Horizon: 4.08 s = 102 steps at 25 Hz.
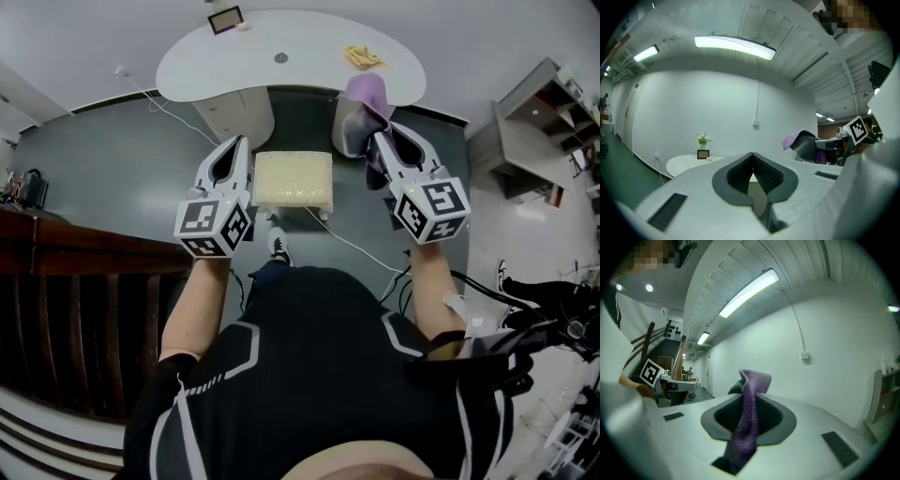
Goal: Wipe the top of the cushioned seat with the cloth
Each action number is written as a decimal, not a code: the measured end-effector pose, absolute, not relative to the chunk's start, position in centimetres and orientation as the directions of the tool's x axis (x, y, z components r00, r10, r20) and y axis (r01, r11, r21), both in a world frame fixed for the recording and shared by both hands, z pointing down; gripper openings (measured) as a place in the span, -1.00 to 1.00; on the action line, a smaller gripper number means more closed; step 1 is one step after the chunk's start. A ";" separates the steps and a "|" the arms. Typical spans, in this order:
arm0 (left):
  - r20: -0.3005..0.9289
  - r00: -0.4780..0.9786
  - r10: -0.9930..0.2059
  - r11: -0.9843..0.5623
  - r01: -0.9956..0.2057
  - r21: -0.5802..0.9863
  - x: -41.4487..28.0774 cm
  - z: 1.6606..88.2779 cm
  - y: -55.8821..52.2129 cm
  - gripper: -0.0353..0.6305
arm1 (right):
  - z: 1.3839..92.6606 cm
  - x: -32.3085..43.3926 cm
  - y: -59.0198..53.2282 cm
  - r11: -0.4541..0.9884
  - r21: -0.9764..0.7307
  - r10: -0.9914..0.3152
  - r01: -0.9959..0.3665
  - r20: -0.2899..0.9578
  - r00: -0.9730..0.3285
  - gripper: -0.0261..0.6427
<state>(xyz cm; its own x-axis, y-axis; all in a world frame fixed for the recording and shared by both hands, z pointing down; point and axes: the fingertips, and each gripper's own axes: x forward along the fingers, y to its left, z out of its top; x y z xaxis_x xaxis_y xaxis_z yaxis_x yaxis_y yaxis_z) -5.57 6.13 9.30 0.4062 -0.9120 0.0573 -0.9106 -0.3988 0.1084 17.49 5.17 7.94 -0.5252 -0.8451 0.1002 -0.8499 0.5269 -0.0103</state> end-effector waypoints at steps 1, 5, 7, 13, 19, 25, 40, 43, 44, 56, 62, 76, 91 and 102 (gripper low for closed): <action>0.056 0.410 -0.910 -0.403 -0.909 0.108 -5.9 9.3 5.2 -0.88 | 8.1 17.0 4.4 0.526 -0.014 -0.845 -0.851 0.106 -0.524 -0.67; 0.062 0.433 -0.899 -0.424 -0.897 0.120 -7.7 9.3 1.2 -0.88 | 9.0 15.3 0.7 0.506 -0.011 -0.851 -0.862 0.153 -0.502 -0.67; 0.072 0.441 -0.894 -0.430 -0.893 0.131 -8.6 9.8 -0.6 -0.88 | 9.5 14.4 -0.9 0.497 -0.017 -0.853 -0.867 0.173 -0.492 -0.67; 0.045 0.405 -0.913 -0.393 -0.905 0.165 -12.8 10.4 -5.1 -0.88 | 10.5 10.6 -5.2 0.506 -0.016 -0.840 -0.863 0.217 -0.497 -0.67; 0.076 0.451 -0.889 -0.434 -0.885 0.171 -14.9 11.9 -8.4 -0.88 | 11.1 6.8 -9.1 0.512 0.019 -0.834 -0.859 0.248 -0.492 -0.67; 0.115 0.452 -0.884 -0.429 -0.885 0.182 -16.6 14.1 -11.5 -0.88 | 12.3 3.9 -12.6 0.539 0.003 -0.811 -0.842 0.271 -0.518 -0.67; 0.282 0.259 -0.924 -0.211 -0.959 0.190 -15.1 21.3 -13.9 -0.88 | 20.7 2.9 -18.7 0.759 -0.063 -0.581 -0.648 0.385 -0.717 -0.67; 0.285 0.225 -0.932 -0.172 -0.965 0.199 -14.3 22.6 -14.1 -0.88 | 23.3 2.6 -19.7 0.809 -0.085 -0.501 -0.581 0.417 -0.758 -0.67; 0.272 0.221 -0.937 -0.164 -0.962 0.218 -14.0 22.9 -14.1 -0.88 | 24.2 2.4 -19.9 0.827 -0.088 -0.471 -0.555 0.429 -0.771 -0.67; 0.384 0.128 -0.914 -0.013 -0.957 0.289 -16.1 32.2 -13.3 -0.88 | 34.4 -3.3 -19.8 0.915 -0.057 -0.299 -0.398 0.566 -0.769 -0.67; 0.435 0.115 -0.893 0.007 -0.963 0.268 -18.1 37.3 -13.9 -0.88 | 40.5 -5.6 -20.8 0.908 -0.047 -0.295 -0.416 0.634 -0.715 -0.67; 0.569 0.180 -0.803 -0.021 -0.961 0.275 -19.9 49.8 -14.5 -0.88 | 56.2 -10.3 -20.3 0.793 -0.167 -0.295 -0.586 0.736 -0.609 -0.67; 0.656 0.239 -0.715 -0.107 -0.966 0.236 -20.6 59.8 -15.6 -0.88 | 68.1 -12.5 -20.0 0.673 -0.193 -0.311 -0.714 0.802 -0.510 -0.68; 0.707 0.231 -0.669 -0.045 -0.962 0.271 -22.4 63.8 -13.1 -0.88 | 74.0 -15.9 -20.9 0.661 -0.167 -0.314 -0.732 0.824 -0.471 -0.68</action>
<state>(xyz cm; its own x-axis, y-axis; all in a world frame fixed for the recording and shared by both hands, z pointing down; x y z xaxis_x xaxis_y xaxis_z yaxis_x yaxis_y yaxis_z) -22.38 -13.12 63.82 0.2307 -0.6686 0.7069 -0.9615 -0.0453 0.2709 -15.85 -20.90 73.96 -0.4715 -0.3140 0.8241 -0.7315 0.6611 -0.1666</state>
